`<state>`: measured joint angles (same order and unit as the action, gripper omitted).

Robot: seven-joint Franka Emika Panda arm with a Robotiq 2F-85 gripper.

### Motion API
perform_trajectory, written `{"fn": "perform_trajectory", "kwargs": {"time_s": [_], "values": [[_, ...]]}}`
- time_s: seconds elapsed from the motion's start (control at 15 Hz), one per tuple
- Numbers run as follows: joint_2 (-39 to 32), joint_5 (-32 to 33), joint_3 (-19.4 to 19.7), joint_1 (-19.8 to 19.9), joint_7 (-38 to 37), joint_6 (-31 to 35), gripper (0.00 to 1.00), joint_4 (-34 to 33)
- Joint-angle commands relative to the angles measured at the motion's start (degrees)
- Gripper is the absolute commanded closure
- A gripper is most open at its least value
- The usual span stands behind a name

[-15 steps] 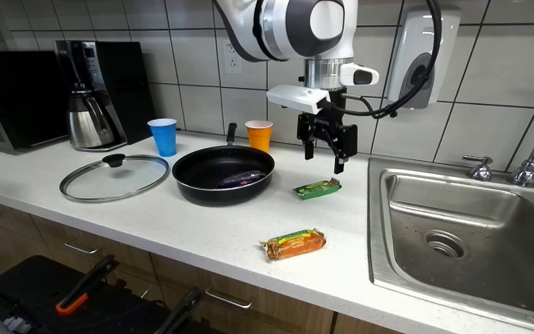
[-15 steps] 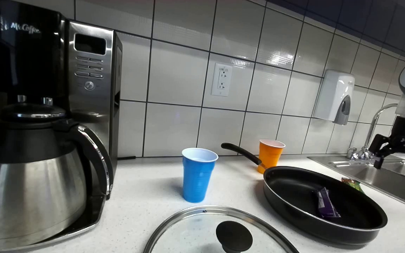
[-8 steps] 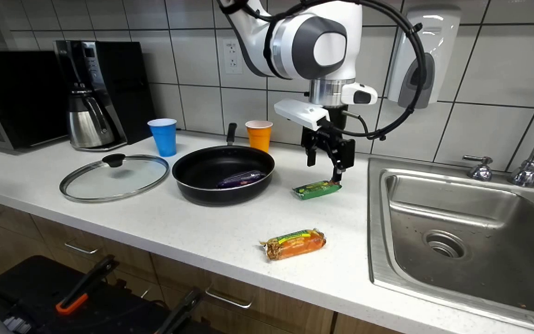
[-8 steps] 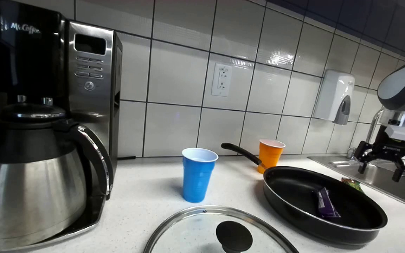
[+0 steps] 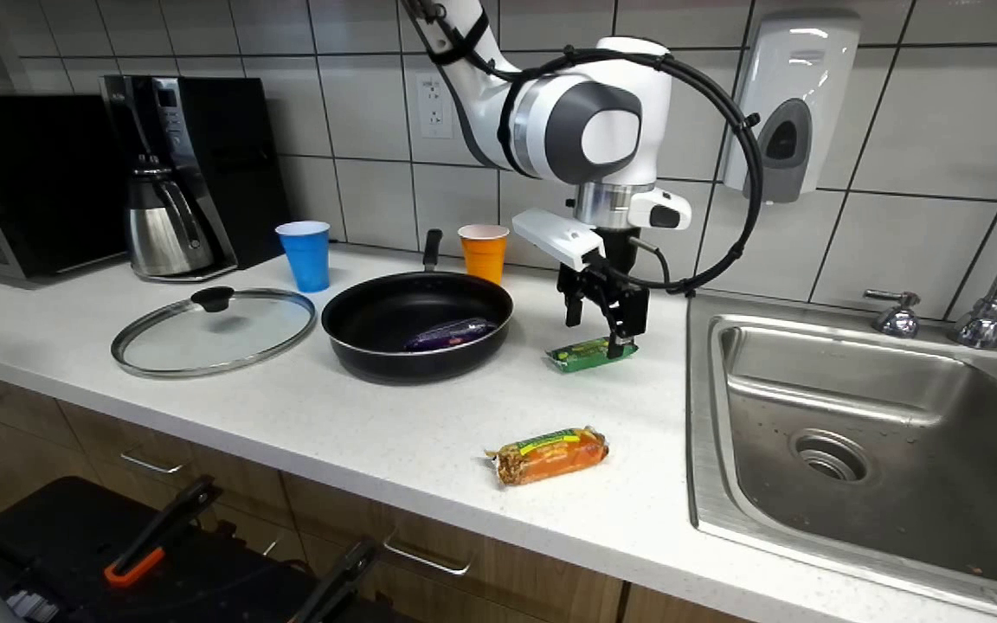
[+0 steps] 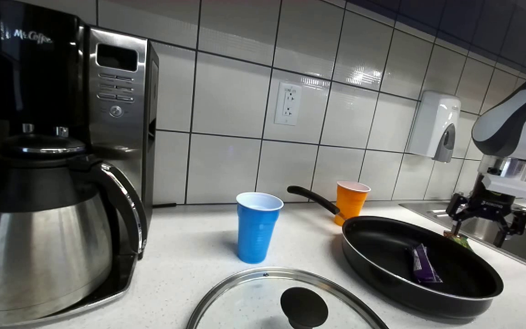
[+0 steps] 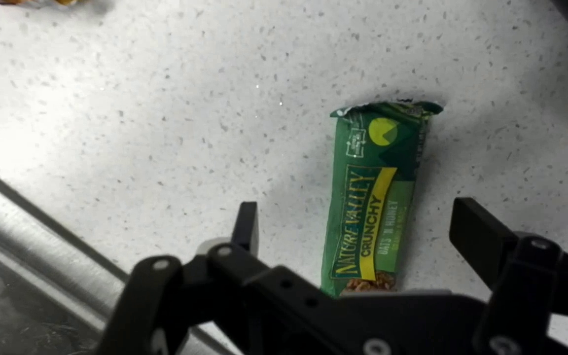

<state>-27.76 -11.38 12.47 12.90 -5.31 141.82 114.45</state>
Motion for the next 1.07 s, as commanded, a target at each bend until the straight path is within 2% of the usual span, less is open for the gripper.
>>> {"fn": "perform_trajectory", "kwargs": {"time_s": [0.0,1.0], "values": [[-2.32,-0.85,-1.47,1.75,0.02,-1.84,0.00,-2.95],[-6.79,0.41,-0.97,1.10,-1.14,-1.77,0.00,-6.66]]}}
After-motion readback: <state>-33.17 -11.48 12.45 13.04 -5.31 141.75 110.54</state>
